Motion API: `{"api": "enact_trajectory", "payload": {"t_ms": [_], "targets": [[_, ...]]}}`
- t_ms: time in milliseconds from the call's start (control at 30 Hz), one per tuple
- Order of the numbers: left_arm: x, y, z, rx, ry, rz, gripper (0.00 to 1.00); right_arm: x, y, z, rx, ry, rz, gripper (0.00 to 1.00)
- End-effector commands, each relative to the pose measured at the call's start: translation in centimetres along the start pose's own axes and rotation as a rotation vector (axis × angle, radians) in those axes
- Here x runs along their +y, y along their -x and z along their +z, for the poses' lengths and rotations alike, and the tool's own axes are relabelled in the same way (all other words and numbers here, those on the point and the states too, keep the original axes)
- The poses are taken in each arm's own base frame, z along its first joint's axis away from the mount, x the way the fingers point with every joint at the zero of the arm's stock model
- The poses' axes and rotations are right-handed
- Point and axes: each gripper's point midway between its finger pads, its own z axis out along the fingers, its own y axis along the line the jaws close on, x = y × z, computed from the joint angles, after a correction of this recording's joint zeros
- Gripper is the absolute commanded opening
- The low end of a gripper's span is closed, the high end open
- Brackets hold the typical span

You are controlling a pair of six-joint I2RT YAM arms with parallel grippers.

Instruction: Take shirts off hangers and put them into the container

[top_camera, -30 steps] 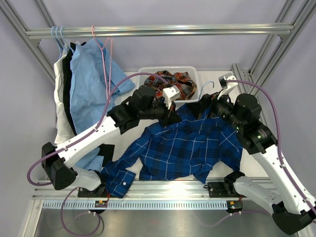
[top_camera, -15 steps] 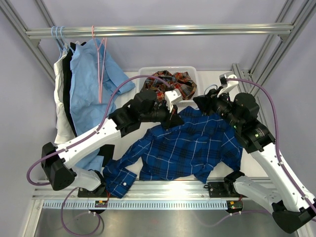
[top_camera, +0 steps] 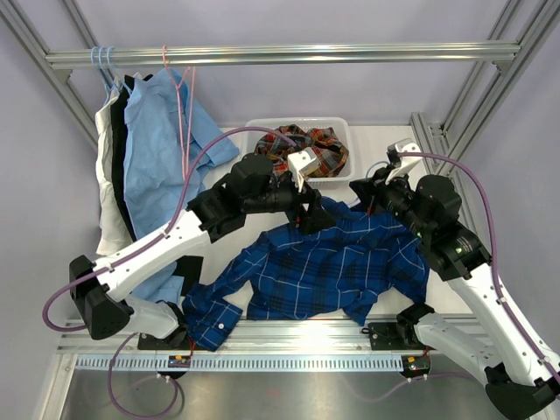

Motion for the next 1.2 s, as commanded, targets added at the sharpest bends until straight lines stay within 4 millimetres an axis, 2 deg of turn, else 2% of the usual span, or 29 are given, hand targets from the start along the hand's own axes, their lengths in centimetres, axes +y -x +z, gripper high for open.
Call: {"api": "enact_trajectory", "payload": {"t_ms": [0, 167, 267, 433, 567, 667, 700, 800, 833, 933, 1067, 1167], "targets": [[-1.6, 5.4, -0.1, -0.141, -0.046, 0.020, 0.85, -0.3, 1.0, -0.2, -0.052, -0.014, -0.043, 0.00], [-1.7, 7.1, 1.1, -0.163, -0.064, 0.018, 0.85, -0.7, 0.4, 0.1, -0.039, -0.023, -0.059, 0.00], [-1.5, 7.2, 2.2, -0.148, -0.079, 0.011, 0.83, -0.8, 0.3, 0.1, -0.041, -0.030, -0.060, 0.00], [-0.4, 5.0, 3.8, -0.071, -0.073, 0.001, 0.82, -0.9, 0.1, 0.3, -0.039, -0.035, -0.052, 0.00], [-0.7, 4.1, 3.7, -0.041, -0.093, 0.004, 0.77, -1.1, 0.1, 0.3, -0.040, -0.043, -0.052, 0.00], [-0.7, 3.7, 3.6, -0.032, -0.098, 0.010, 0.67, -1.1, 0.0, 0.4, -0.039, -0.046, -0.054, 0.00], [-0.7, 3.6, 3.6, -0.030, -0.098, 0.013, 0.58, -1.2, 0.0, 0.4, -0.038, -0.048, -0.053, 0.00], [-0.7, 3.6, 3.7, -0.029, -0.104, 0.018, 0.43, -1.4, -0.1, 0.6, -0.035, -0.059, -0.056, 0.00], [-0.7, 3.7, 3.6, -0.034, -0.102, 0.021, 0.27, -1.5, -0.3, 0.7, -0.029, -0.064, -0.056, 0.00], [-0.4, 4.1, 3.3, -0.057, -0.077, 0.035, 0.00, -1.8, -0.7, 0.8, -0.022, -0.078, -0.055, 0.00], [0.6, 4.1, 2.2, -0.063, 0.003, 0.070, 0.00, -4.0, -1.4, 0.8, 0.004, -0.201, -0.037, 0.00], [1.7, 4.3, 0.4, -0.061, 0.086, 0.090, 0.00, -5.2, -2.4, 0.7, 0.033, -0.272, -0.020, 0.00]]}}
